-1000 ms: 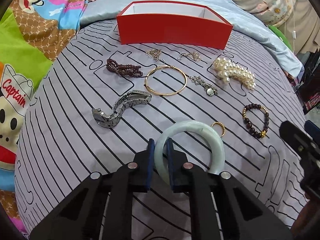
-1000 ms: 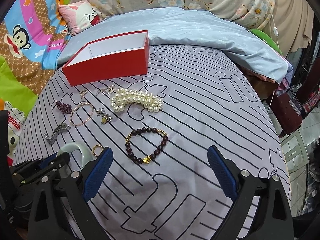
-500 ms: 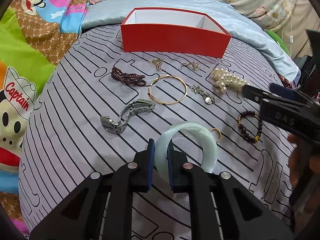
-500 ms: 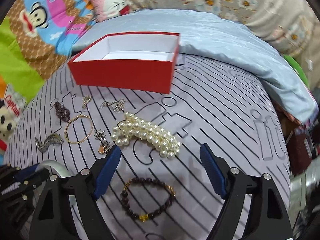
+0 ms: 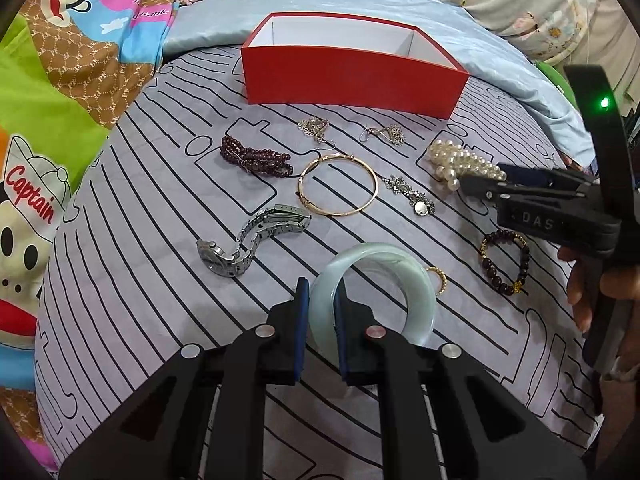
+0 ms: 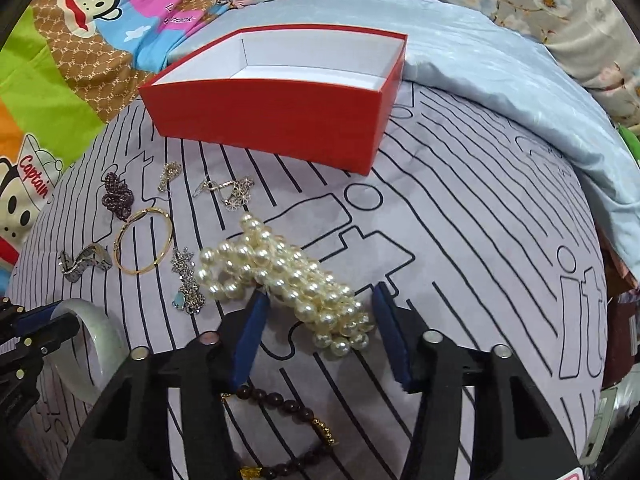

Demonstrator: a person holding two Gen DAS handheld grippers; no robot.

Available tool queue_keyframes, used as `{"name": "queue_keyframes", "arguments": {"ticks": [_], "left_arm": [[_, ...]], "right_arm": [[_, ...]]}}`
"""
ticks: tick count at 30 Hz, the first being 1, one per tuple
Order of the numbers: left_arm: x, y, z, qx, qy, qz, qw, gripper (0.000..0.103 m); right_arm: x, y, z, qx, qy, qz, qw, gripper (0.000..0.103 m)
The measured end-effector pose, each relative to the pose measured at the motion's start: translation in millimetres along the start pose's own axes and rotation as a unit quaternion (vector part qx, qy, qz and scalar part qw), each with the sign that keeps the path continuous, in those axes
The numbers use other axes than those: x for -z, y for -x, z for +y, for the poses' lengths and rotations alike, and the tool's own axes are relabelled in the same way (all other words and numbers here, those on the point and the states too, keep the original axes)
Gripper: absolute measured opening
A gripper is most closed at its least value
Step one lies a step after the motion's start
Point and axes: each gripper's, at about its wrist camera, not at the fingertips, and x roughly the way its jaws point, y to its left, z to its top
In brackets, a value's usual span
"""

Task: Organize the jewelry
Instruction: 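Grasp the pearl cluster bracelet with the right gripper while the left gripper lifts the jade bangle, then carry the jade bangle and pearl bracelet over the red box and lower them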

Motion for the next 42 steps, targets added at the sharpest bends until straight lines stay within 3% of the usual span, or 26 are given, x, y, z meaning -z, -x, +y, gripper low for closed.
{"name": "queue_keyframes", "arguments": {"ticks": [4,17,31,42], "left_arm": [[-2,-1,0,0.002,0.001,0.0,1.0,0.012],[-6,7,-2,0.009,-0.002,-0.009,0.9999,0.012],[-10,21,-6,0.017,-0.008,-0.024,0.9995,0.012],[-31,38,-7,0.027,-0.016,-0.046,0.9985,0.012]], "right_arm": [[7,4,2,-0.006,-0.016,-0.006,1.0,0.031],[22,40,3,0.003,-0.083,-0.041,0.996,0.025],[26,60,6,0.013,-0.092,-0.058,0.994,0.024],[3,84,7,0.017,-0.083,-0.094,0.992,0.024]]}}
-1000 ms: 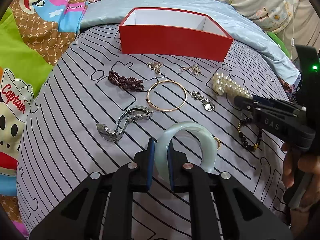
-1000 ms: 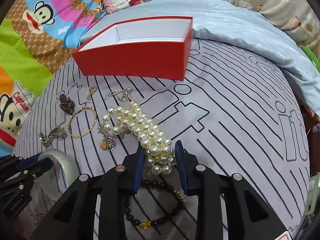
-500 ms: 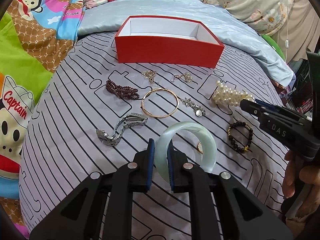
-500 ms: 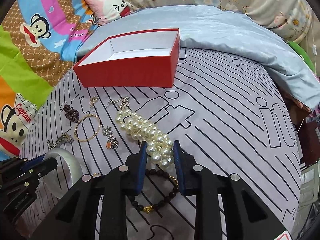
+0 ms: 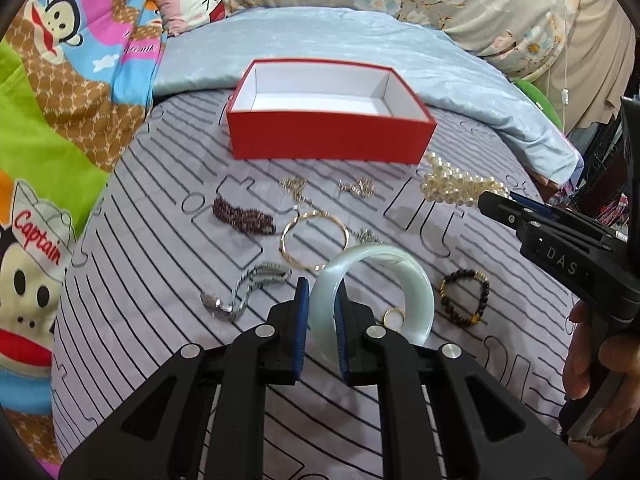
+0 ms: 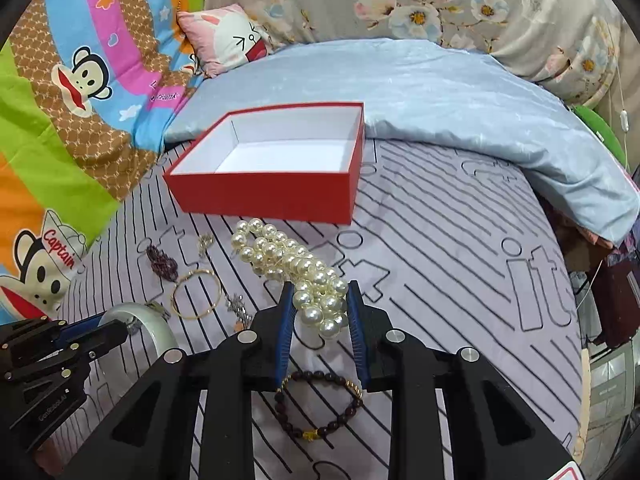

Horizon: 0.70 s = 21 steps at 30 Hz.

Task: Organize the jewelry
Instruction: 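Carry the jade bangle and pearl bracelet over the red box and lower them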

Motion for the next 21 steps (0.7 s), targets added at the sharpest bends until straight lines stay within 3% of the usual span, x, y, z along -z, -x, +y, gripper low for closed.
{"name": "queue_keyframes", "arguments": {"ticks": [11,15,21], "left_arm": [[-77,11,2,0.006,-0.012,-0.061,0.998,0.012],[-120,3,5,-0.008,-0.019,-0.095,0.9953,0.012],[-176,-38,13,-0.021,-0.017,-0.108,0.9937,0.012]], "right_arm": [[-68,2,1,-0.006,0.009,-0.046,0.999,0.024],[-100,-17,3,-0.008,0.013,-0.048,0.999,0.024],[-140,-65,6,-0.005,0.009,-0.037,0.999,0.024]]}}
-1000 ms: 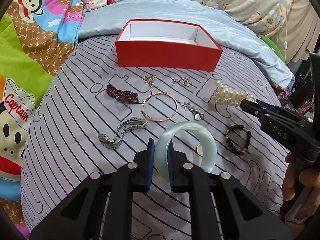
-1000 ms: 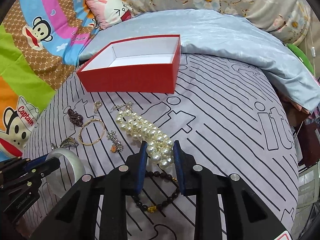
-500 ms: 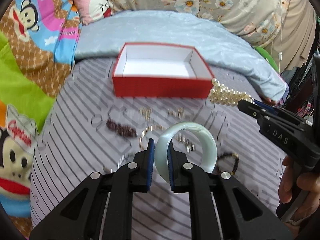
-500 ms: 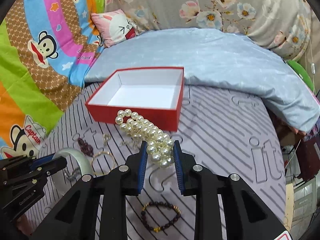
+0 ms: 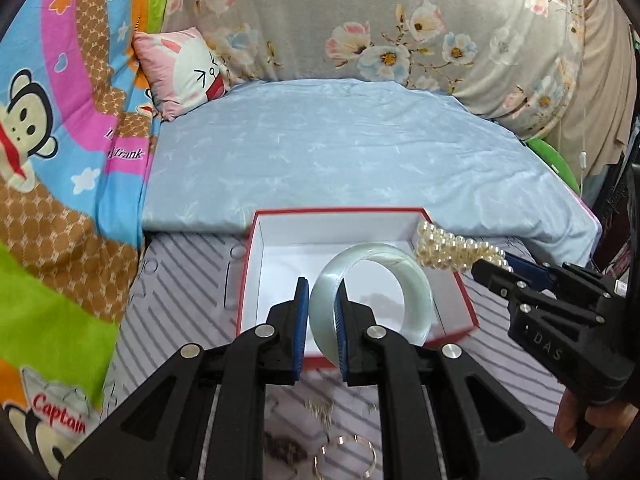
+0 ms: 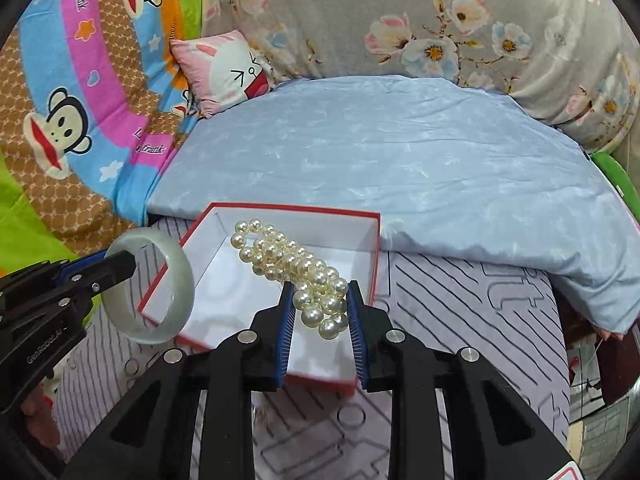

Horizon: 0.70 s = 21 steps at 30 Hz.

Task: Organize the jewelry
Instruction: 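Carry the jade bangle and pearl bracelet over the red box and lower them, then open the left gripper releasing the bangle while the right gripper releases the pearls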

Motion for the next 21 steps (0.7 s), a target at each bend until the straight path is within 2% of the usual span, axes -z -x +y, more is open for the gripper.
{"name": "queue_keyframes", "arguments": {"ticks": [5,11,21], "left_arm": [[-20,-54,8,-0.005,0.005,0.015,0.9999,0.012],[-29,-101,16,-0.017,0.011,0.03,0.9993,0.012],[-23,-141,25,-0.026,0.024,0.056,0.9978,0.012]], "right_arm": [[-22,-42,3,0.0,-0.002,0.015,1.0,0.024],[-28,-80,-4,0.004,-0.013,0.038,0.999,0.024],[-24,-111,-7,0.016,-0.023,0.065,0.997,0.024]]}}
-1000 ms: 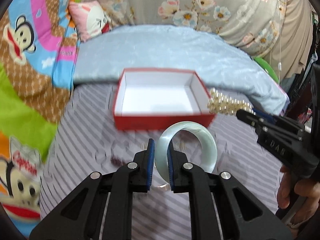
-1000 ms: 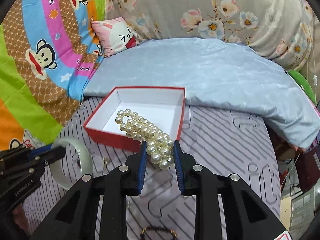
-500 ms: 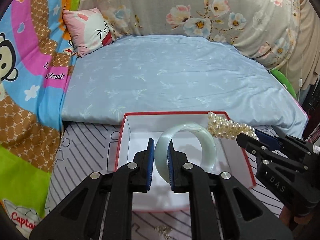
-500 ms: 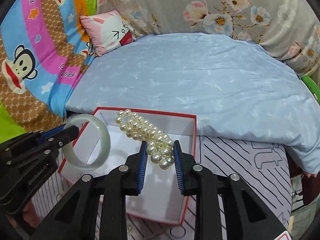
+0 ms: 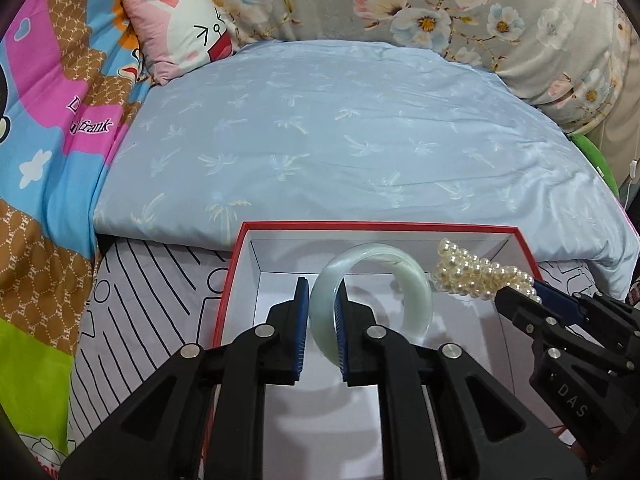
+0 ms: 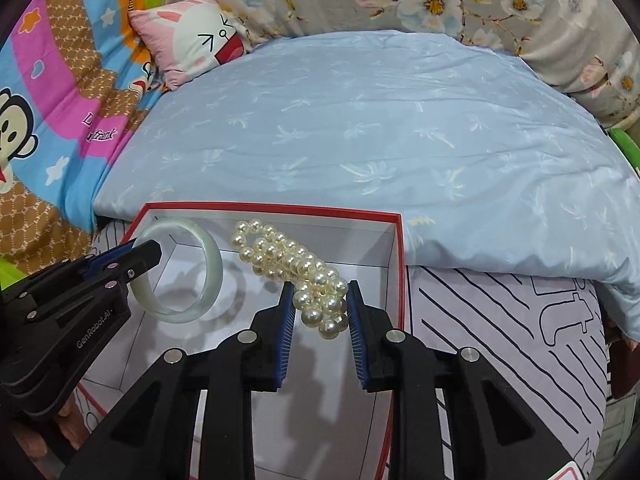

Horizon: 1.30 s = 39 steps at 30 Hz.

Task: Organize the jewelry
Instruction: 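Open the left gripper releasing the bangle while the right gripper releases the pearls, then move the left gripper to the silver watch and close on it while the right gripper returns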

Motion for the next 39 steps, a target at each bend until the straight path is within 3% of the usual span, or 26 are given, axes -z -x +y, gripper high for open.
{"name": "queue_keyframes", "arguments": {"ticks": [7,12,14,15,17,22,33,39], "left_arm": [[-1,-13,4,-0.006,0.007,0.012,0.9999,0.013],[-1,-12,8,-0.008,0.018,0.0,0.9998,0.022],[-5,-4,6,-0.024,0.008,-0.02,0.9995,0.035],[-7,-2,6,-0.026,0.006,-0.024,0.9994,0.036],[-10,1,6,-0.022,0.008,-0.026,0.9994,0.036],[-12,5,10,-0.023,0.014,-0.028,0.9993,0.036],[9,43,21,-0.024,0.02,-0.036,0.9989,0.037],[32,75,26,-0.023,0.027,-0.04,0.9986,0.042]], "right_arm": [[1,-10,-2,0.007,-0.003,0.01,1.0,0.026],[2,-10,-4,0.008,-0.008,0.005,1.0,0.032],[2,-6,-1,0.011,-0.005,-0.001,1.0,0.037],[2,-3,1,0.011,-0.003,-0.006,1.0,0.038],[1,1,2,0.015,-0.003,-0.013,1.0,0.045],[0,15,-1,0.018,-0.008,-0.031,0.999,0.049],[28,64,-8,0.016,-0.012,-0.048,0.999,0.05],[53,98,-7,0.009,-0.02,-0.056,0.998,0.05]]}}
